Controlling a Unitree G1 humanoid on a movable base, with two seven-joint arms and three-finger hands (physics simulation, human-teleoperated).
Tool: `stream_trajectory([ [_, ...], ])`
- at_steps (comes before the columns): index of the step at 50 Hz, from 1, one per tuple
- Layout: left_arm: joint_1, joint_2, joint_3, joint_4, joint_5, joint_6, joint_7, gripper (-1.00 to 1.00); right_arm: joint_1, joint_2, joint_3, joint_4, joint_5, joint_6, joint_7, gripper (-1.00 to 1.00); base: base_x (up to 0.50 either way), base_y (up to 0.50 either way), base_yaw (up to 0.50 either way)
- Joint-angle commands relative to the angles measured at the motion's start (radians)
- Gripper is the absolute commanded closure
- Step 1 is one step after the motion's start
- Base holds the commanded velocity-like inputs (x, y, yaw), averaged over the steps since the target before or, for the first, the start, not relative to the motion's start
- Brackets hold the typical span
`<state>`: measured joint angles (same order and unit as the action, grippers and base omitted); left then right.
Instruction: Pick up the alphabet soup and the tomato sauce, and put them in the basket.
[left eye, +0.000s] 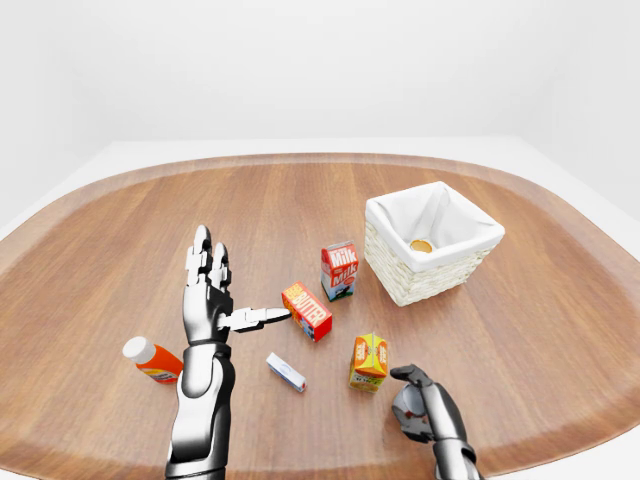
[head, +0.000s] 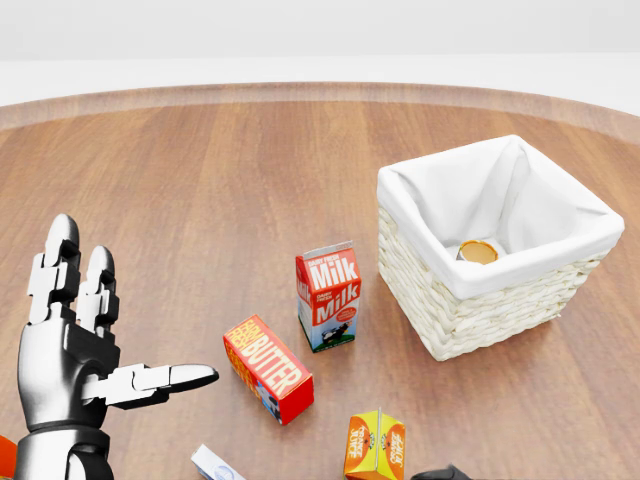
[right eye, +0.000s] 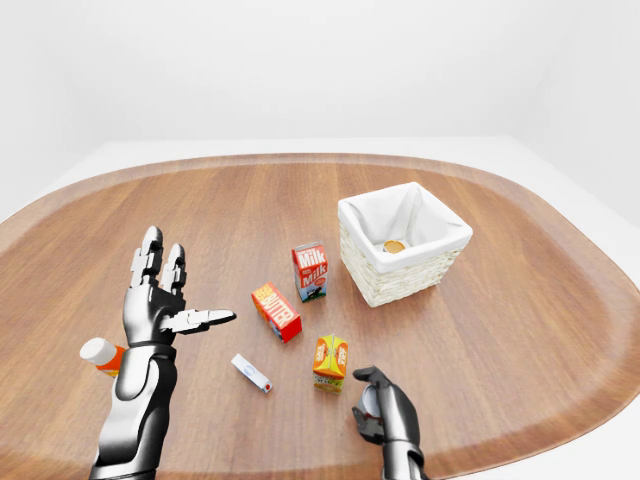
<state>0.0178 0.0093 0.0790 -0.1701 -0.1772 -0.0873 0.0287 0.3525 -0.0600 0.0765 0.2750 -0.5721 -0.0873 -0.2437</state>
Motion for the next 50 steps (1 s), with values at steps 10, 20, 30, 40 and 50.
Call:
stream_trajectory([
  [10, -0.002, -0.001, 0.001, 0.002, 0.0, 0.0, 0.001, -1.0, 0.093, 0.001, 0.002, -0.179, 0.033, 0.0, 0.044, 1.0, 0.0, 0.0, 0.0],
  [20, -0.002, -0.001, 0.001, 0.003, 0.0, 0.0, 0.001, -1.0, 0.221, 0.001, -0.01, -0.462, 0.124, 0.0, 0.137, 1.0, 0.0, 0.0, 0.0],
  [30, -0.002, -0.001, 0.001, 0.002, 0.0, 0.0, 0.001, -1.0, 0.341, 0.042, -0.084, -0.697, 0.212, 0.0, 0.259, 1.0, 0.0, 0.0, 0.0],
  [40, -0.002, -0.001, 0.001, 0.002, 0.0, 0.0, 0.001, -1.0, 0.365, 0.09, -0.12, -0.747, 0.235, 0.0, 0.323, 1.0, 0.0, 0.0, 0.0],
  [50, -0.002, -0.001, 0.001, 0.002, 0.0, 0.0, 0.0, -1.0, 0.382, 0.13, -0.167, -0.795, 0.282, 0.0, 0.39, 1.0, 0.0, 0.0, 0.0],
])
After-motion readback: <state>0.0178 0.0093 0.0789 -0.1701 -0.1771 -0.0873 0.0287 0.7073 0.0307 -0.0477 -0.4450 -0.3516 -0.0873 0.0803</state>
